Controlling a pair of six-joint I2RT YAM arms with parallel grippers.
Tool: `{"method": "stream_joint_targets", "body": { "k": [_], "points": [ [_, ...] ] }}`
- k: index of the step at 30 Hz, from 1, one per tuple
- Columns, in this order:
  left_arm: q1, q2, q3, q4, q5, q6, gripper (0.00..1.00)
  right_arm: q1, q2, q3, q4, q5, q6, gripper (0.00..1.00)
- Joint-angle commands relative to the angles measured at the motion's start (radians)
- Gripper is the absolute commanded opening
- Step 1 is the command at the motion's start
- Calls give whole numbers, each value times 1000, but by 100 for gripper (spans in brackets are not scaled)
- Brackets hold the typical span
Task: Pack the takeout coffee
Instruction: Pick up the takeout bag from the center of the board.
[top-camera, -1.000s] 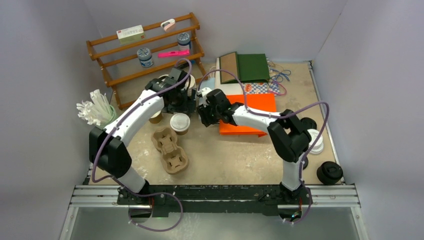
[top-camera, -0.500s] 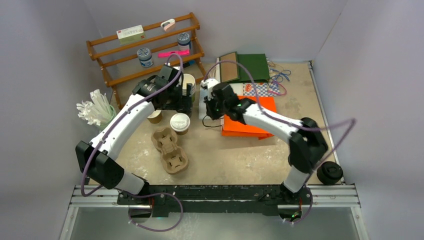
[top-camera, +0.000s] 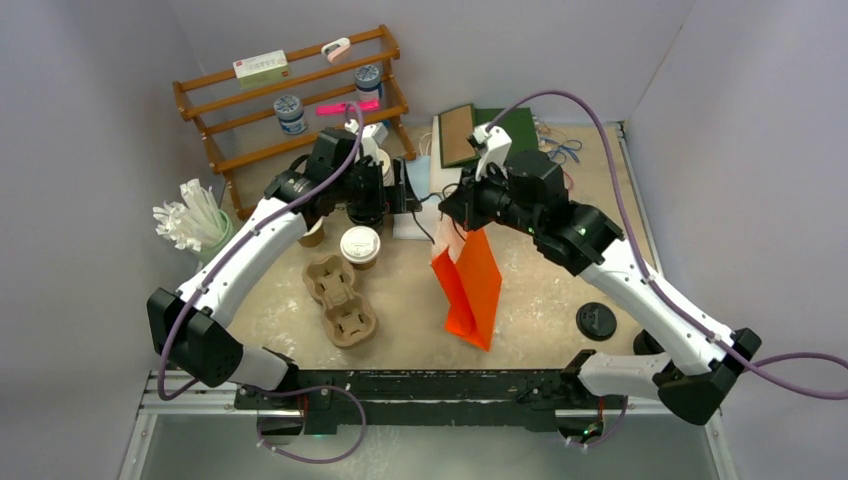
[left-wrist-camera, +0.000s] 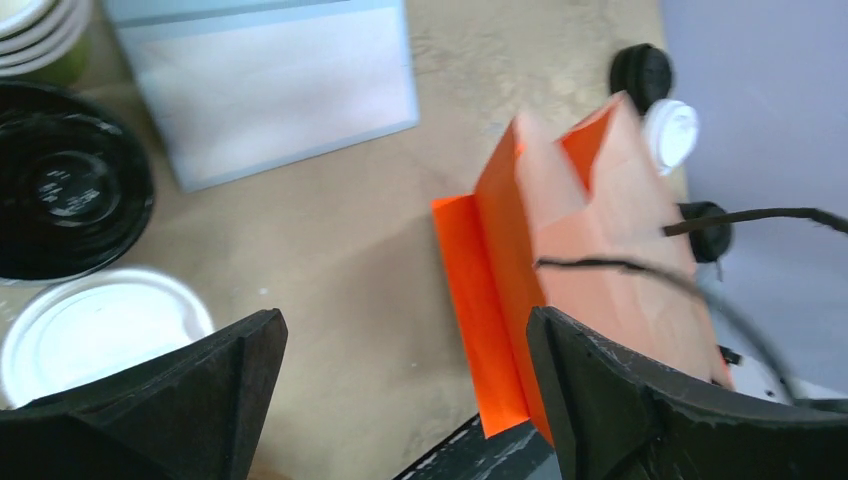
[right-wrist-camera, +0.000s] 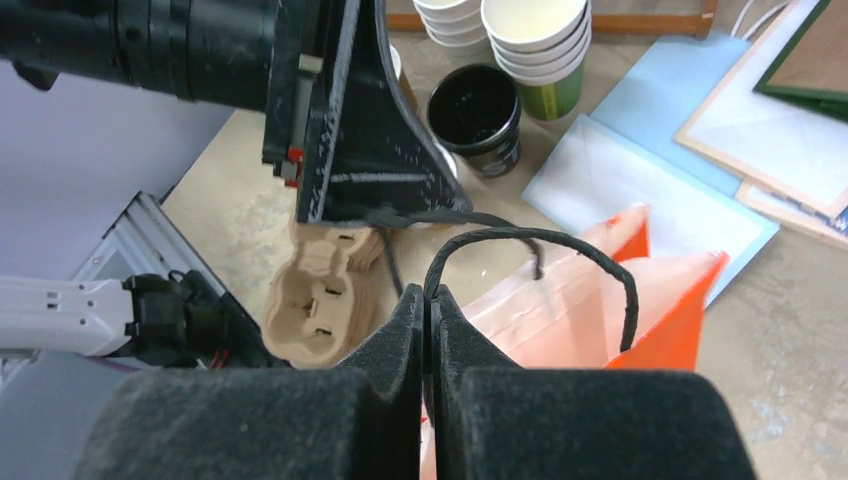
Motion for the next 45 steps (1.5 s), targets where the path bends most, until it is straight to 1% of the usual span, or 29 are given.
{"method": "stream_joint_targets", "body": {
  "k": [1,5,7,10,11,14,17,19,22,25,28,29,31,34,37,39,41,42,43,45],
  "points": [
    [2,-3,0,160,170,-88,97,3,-70,-58,-36,-11,71,0],
    [2,10,27,160,220,-96,96,3,-85,-97,-10,1,88,0],
    [3,-9,39,116,192,-96,94,3,-82,-94,-11,16,90,0],
    [2,-67,34,-1,91,-131,92,2,-80,-94,-9,39,90,0],
    [2,-91,21,-14,72,-147,92,3,-81,-96,-7,40,90,0],
    [2,-128,-69,29,119,-202,93,3,-80,-100,-1,29,91,0],
    [2,-85,-127,63,208,-257,94,2,-81,-104,-1,16,88,0],
    [3,-50,-139,78,245,-286,95,3,-82,-105,-6,16,87,0],
    [1,-31,-166,155,263,-322,95,3,-81,-108,-6,8,85,0],
    [0,32,-142,177,318,-326,95,2,-77,-107,-2,2,87,0],
    [-9,31,-102,164,292,-317,95,2,-71,-100,-4,6,85,0],
    [-14,18,-107,176,283,-321,96,3,-72,-99,-5,11,85,0],
    [-26,8,-168,226,315,-353,96,2,-73,-102,-2,19,84,0],
    [-79,43,-216,240,359,-382,92,3,-67,-102,8,20,82,0],
    [-143,69,-219,251,321,-397,90,3,-58,-88,2,19,80,0],
    [-155,88,-233,273,315,-417,85,2,-57,-82,-1,23,80,0],
    [-157,101,-252,292,305,-433,77,2,-62,-77,-13,31,83,0],
    [-156,104,-255,304,291,-434,71,3,-65,-74,-22,38,85,0],
    [-154,105,-251,306,272,-429,61,2,-71,-68,-38,48,85,0],
    [-131,109,-210,257,215,-384,38,2,-88,-51,-93,94,90,0]
  ]
}}
